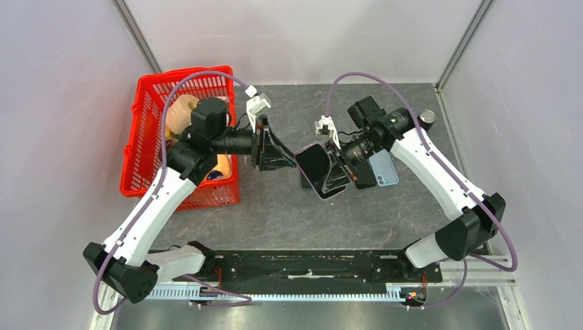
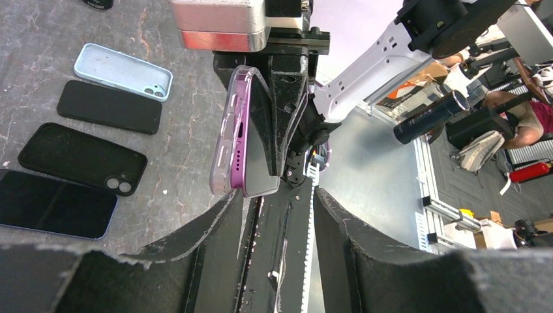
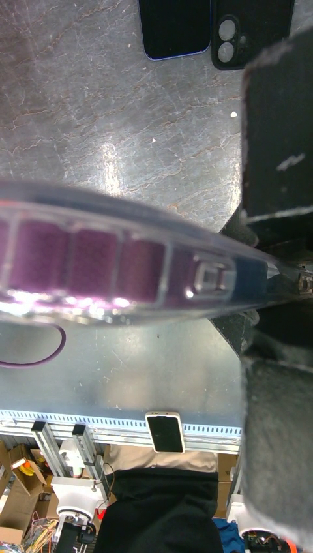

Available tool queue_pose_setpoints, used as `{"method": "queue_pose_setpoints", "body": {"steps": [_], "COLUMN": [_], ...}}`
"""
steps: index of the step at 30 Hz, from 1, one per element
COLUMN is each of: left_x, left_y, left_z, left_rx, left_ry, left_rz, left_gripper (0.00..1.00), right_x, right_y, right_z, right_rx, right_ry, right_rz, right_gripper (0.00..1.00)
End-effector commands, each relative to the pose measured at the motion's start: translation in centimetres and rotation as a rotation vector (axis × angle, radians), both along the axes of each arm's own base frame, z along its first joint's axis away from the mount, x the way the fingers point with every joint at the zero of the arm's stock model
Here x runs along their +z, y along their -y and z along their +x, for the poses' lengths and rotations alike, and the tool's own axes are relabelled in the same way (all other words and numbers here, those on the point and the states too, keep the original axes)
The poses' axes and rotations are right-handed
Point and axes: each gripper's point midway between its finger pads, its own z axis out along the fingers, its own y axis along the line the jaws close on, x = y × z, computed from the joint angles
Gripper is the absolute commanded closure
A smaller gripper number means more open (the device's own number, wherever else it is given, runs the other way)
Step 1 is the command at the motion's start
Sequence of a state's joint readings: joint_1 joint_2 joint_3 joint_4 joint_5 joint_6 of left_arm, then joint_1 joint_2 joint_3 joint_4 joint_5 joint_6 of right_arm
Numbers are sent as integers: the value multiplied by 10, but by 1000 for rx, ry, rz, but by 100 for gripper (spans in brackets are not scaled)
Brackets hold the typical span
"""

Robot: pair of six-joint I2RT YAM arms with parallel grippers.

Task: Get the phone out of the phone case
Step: Remove the phone case from the phone.

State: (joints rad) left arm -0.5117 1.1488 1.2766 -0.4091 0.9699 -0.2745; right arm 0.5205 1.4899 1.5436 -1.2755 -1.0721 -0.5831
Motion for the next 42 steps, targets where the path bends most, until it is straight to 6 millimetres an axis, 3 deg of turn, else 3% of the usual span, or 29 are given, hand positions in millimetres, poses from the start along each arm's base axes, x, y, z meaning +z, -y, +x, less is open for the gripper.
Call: {"method": "queue_pose_setpoints", "body": {"steps": [1,42], "left_x": [5,-2], "left_y": [2,11], "left_z": [4,31], "left_rx": [2,31], "left_ry": [15,113], "left_rz": [-20,-19], "left_gripper": [49,49], "right_x": [25,34], "right_y": [-8,-5], "right_z": [3,-10], "right_rx": [18,48], "right_ry": [49,56], "right_rz": [89,137], "right_gripper": [100,100]}}
